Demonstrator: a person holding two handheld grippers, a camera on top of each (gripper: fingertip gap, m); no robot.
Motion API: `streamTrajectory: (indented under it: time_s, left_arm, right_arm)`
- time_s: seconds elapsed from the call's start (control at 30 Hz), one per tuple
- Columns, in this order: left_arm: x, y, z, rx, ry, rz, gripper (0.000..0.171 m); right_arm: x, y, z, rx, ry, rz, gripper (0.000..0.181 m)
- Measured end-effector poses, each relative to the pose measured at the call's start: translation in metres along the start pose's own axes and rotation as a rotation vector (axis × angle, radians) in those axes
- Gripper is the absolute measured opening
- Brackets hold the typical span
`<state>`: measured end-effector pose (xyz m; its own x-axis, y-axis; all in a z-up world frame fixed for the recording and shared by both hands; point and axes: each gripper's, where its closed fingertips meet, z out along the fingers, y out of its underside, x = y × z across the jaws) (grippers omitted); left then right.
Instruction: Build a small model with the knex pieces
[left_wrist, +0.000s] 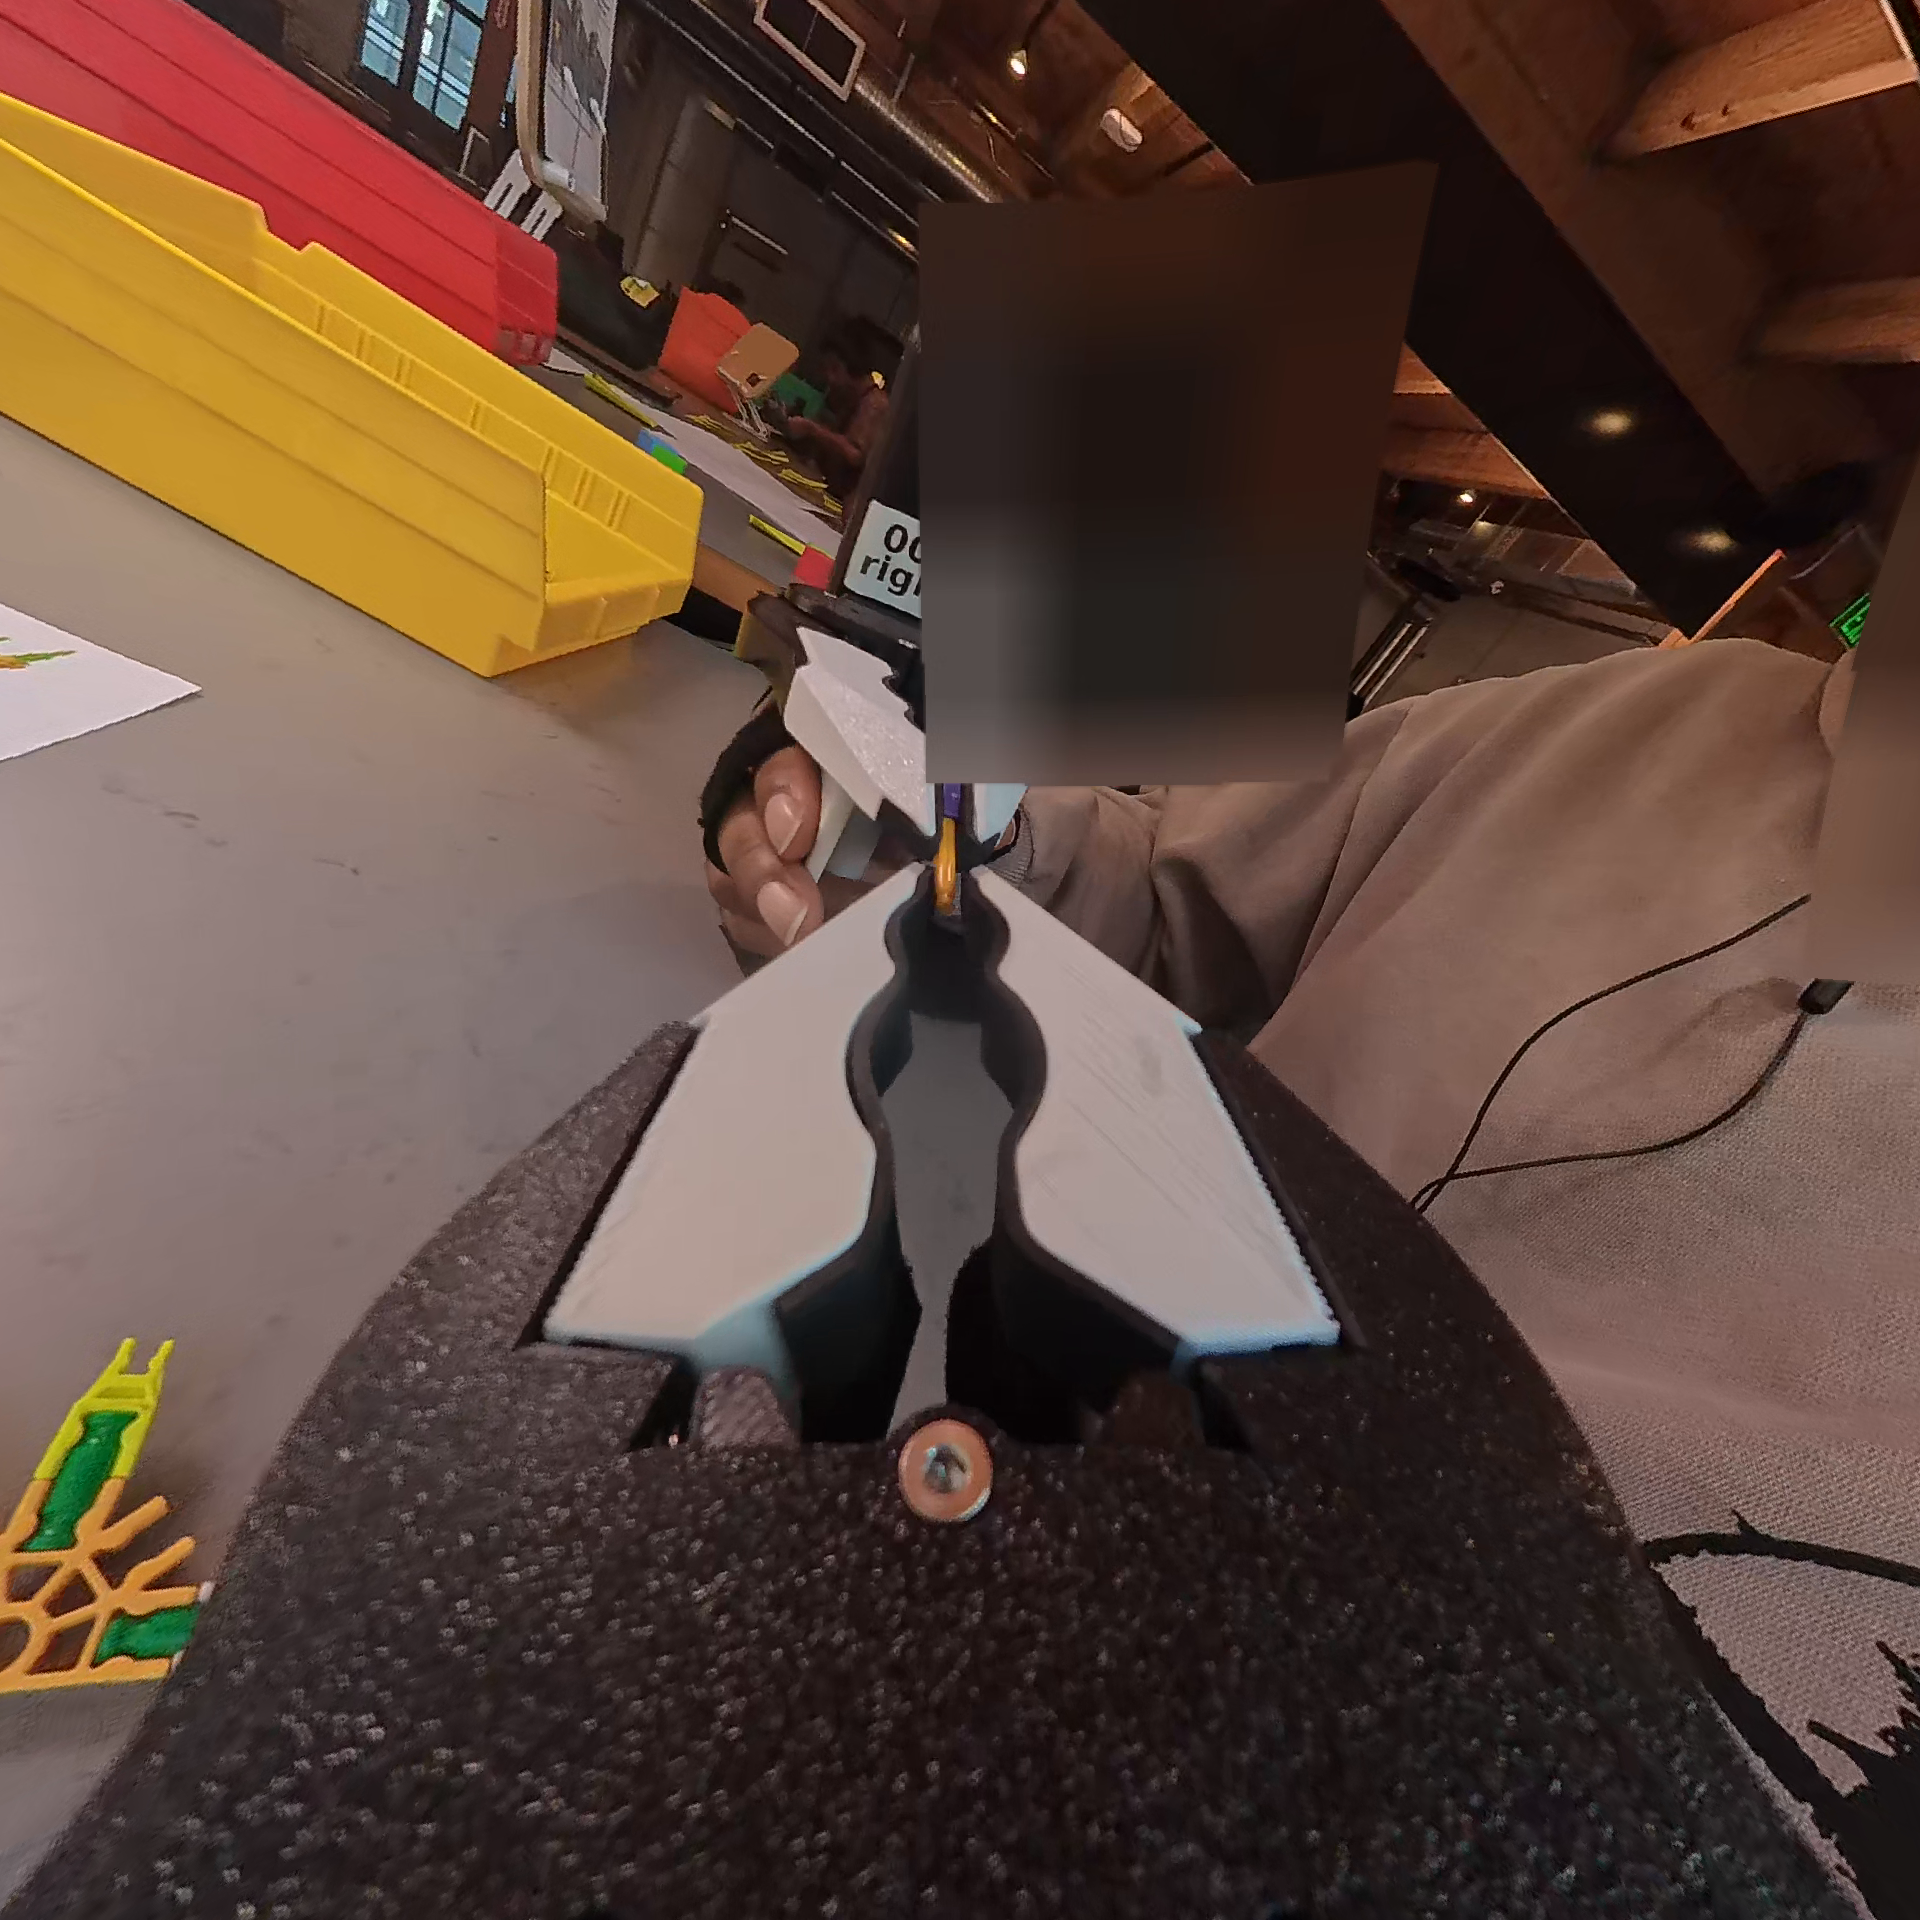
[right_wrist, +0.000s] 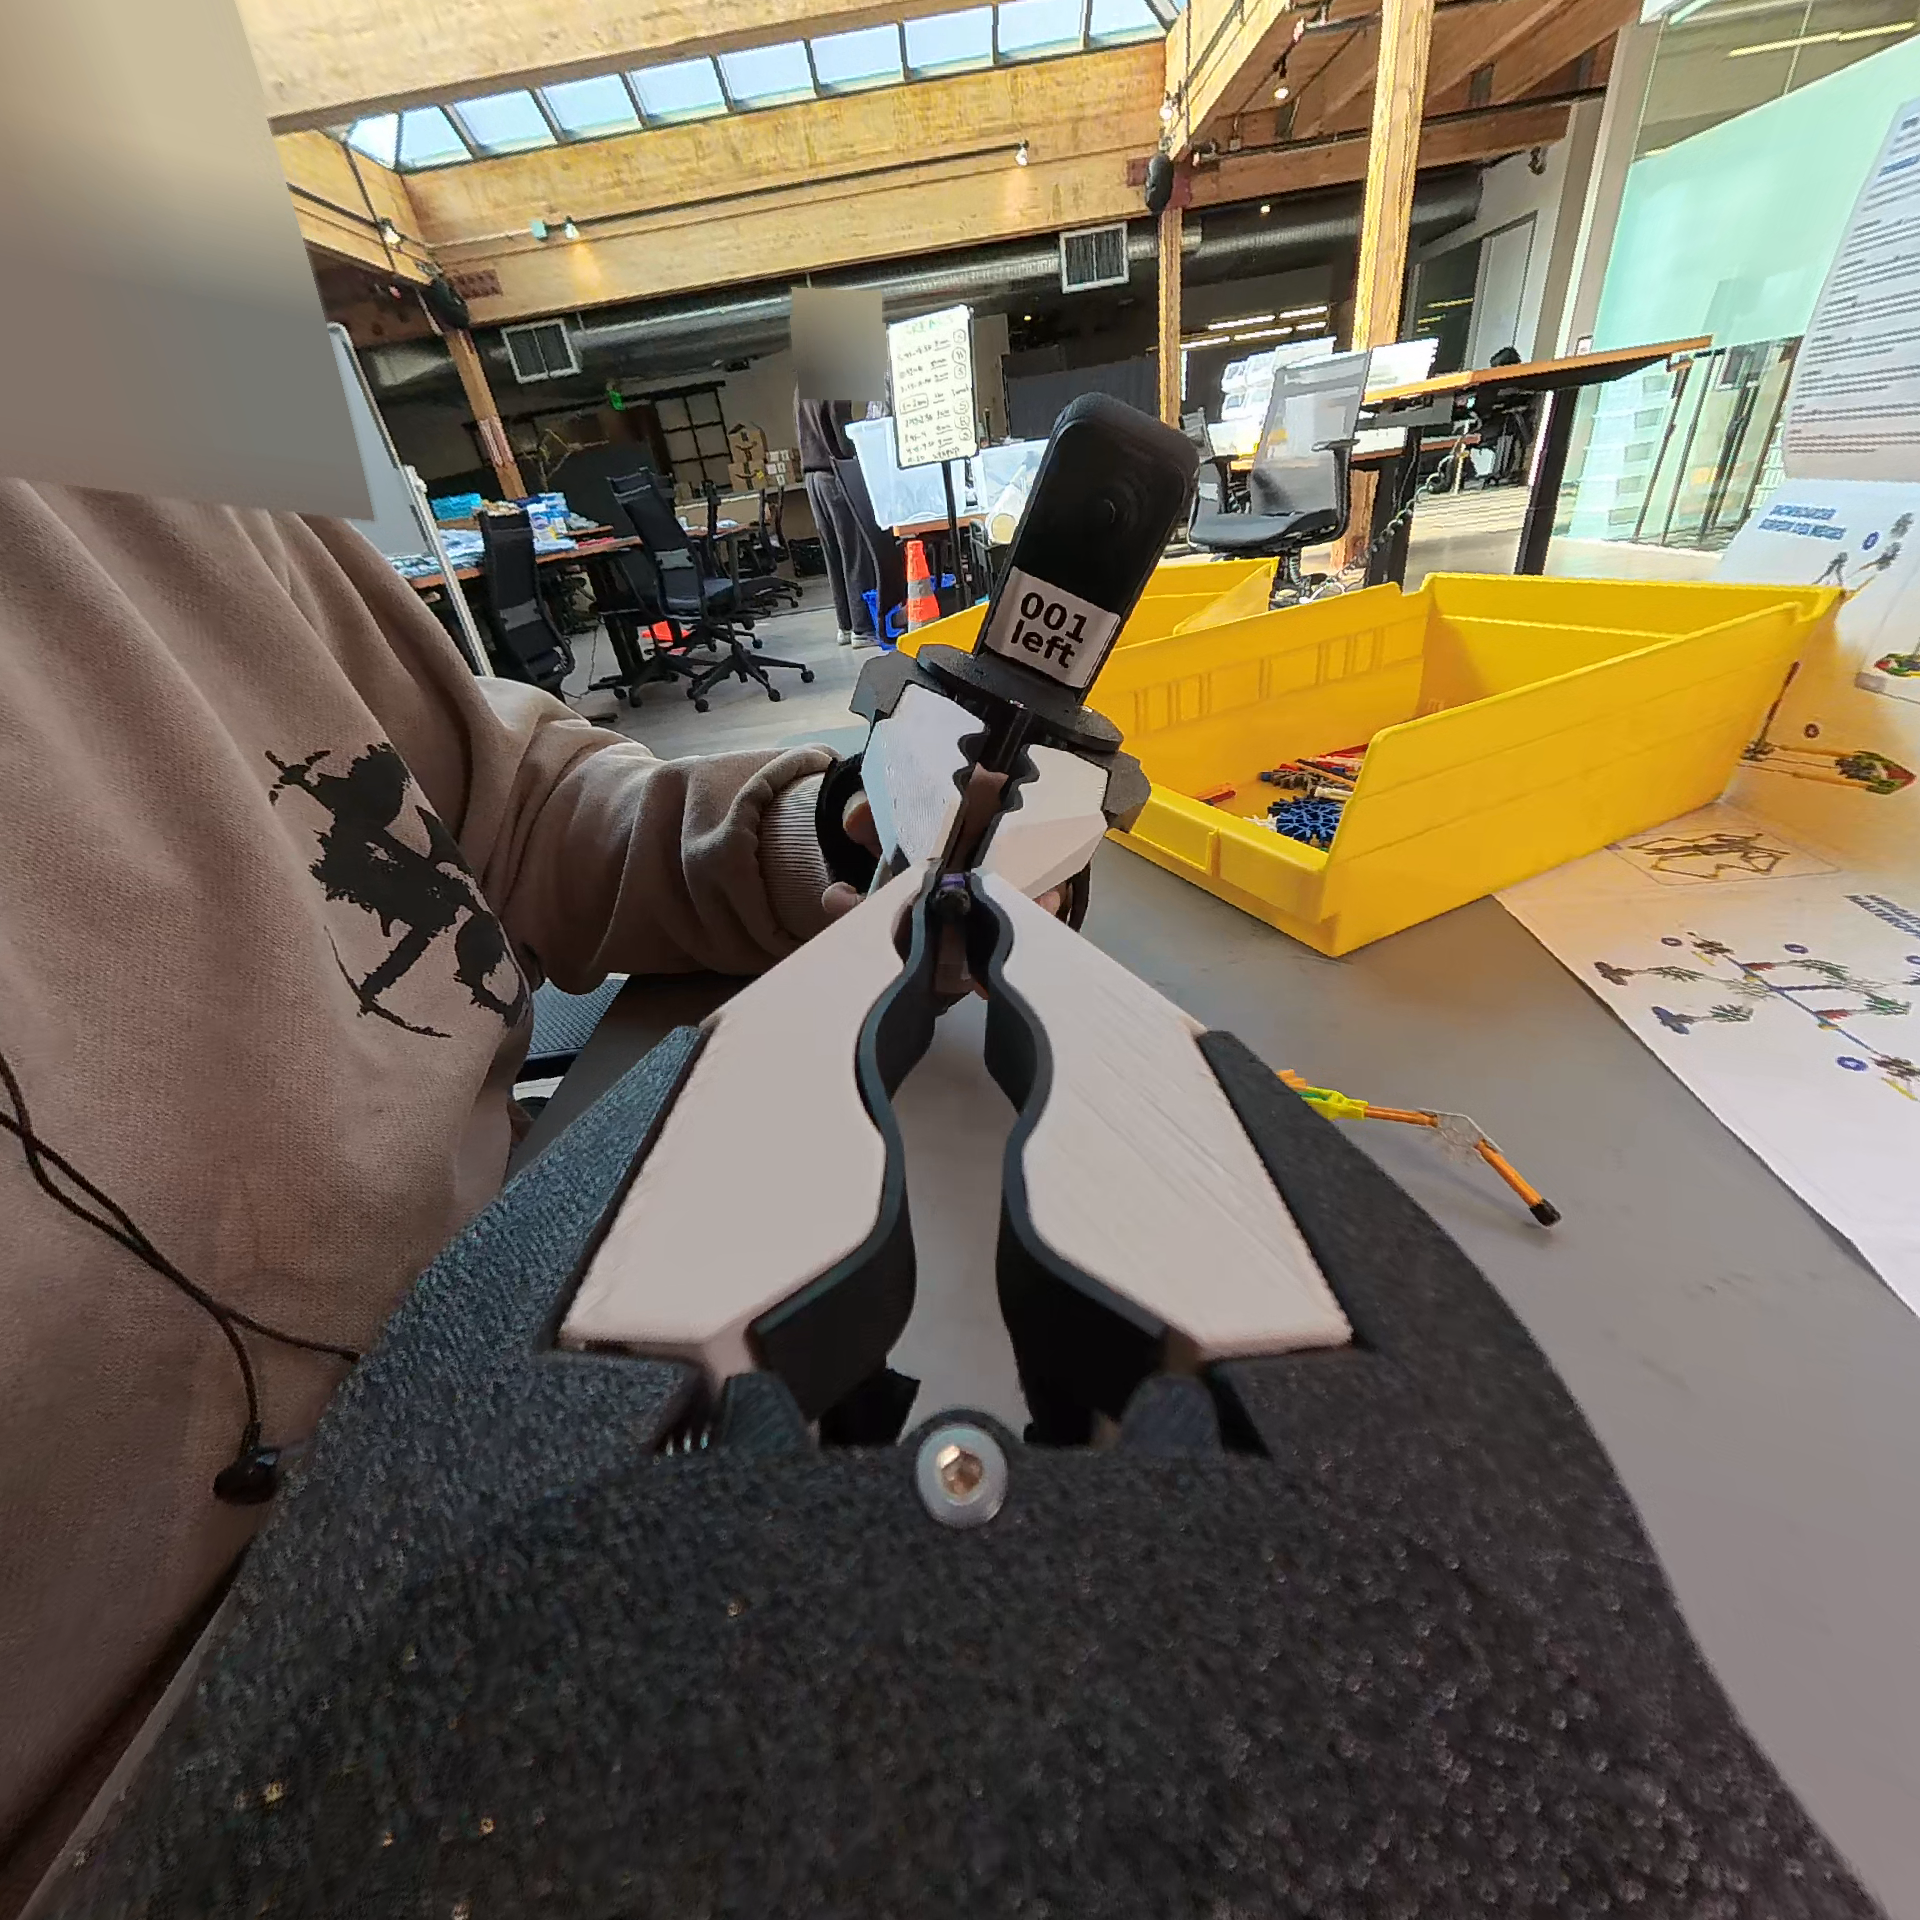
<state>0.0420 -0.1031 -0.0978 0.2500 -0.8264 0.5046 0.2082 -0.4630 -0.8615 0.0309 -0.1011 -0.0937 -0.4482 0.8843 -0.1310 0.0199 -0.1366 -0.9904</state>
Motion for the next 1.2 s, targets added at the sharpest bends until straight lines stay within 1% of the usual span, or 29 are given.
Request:
streamTrajectory:
  time_s: [0.13, 0.3, 0.47, 0.63, 0.7, 0.8, 0.87, 0.93, 0.97, 1.03, 1.2]
  left_arm:
    - [0.003, 0.004, 0.0, -0.051, -0.028, 0.067, 0.002]
    - [0.0, -0.001, -0.007, -0.046, -0.06, 0.085, 0.002]
    - [-0.004, -0.001, -0.009, -0.049, -0.079, 0.082, 0.002]
    - [-0.008, -0.005, -0.011, -0.025, -0.102, 0.081, 0.003]
    - [-0.009, -0.006, -0.011, -0.019, -0.121, 0.116, 0.003]
    - [-0.006, -0.004, -0.005, -0.037, -0.145, 0.189, 0.018]
    - [-0.005, -0.002, -0.001, -0.047, -0.146, 0.197, 0.017]
    - [-0.003, -0.001, 0.0, -0.046, -0.141, 0.2, 0.006]
    - [-0.003, 0.0, 0.0, -0.057, -0.14, 0.199, 0.003]
    - [-0.004, 0.004, 0.0, -0.087, -0.146, 0.201, 0.003]
    - [-0.004, 0.003, -0.003, -0.1, -0.163, 0.222, 0.003]
  right_arm:
    - [-0.006, 0.001, -0.003, -0.033, -0.031, -0.03, 0.004]
    - [0.0, -0.007, -0.014, -0.017, -0.006, -0.049, 0.006]
    - [0.004, -0.008, -0.016, -0.023, 0.021, -0.068, 0.004]
    - [0.008, -0.004, -0.017, -0.05, 0.043, -0.081, 0.004]
    - [0.008, -0.004, -0.017, -0.045, 0.038, -0.071, 0.004]
    - [0.005, -0.003, -0.014, -0.046, 0.019, -0.062, 0.004]
    - [0.001, 0.002, -0.01, -0.065, 0.004, -0.066, 0.004]
    - [0.0, 0.007, -0.006, -0.086, 0.001, -0.072, 0.004]
    - [0.0, 0.008, -0.006, -0.092, 0.003, -0.077, 0.004]
    - [0.0, 0.01, -0.007, -0.105, 0.003, -0.082, 0.004]
    - [0.002, 0.009, -0.01, -0.116, 0.018, -0.107, 0.004]
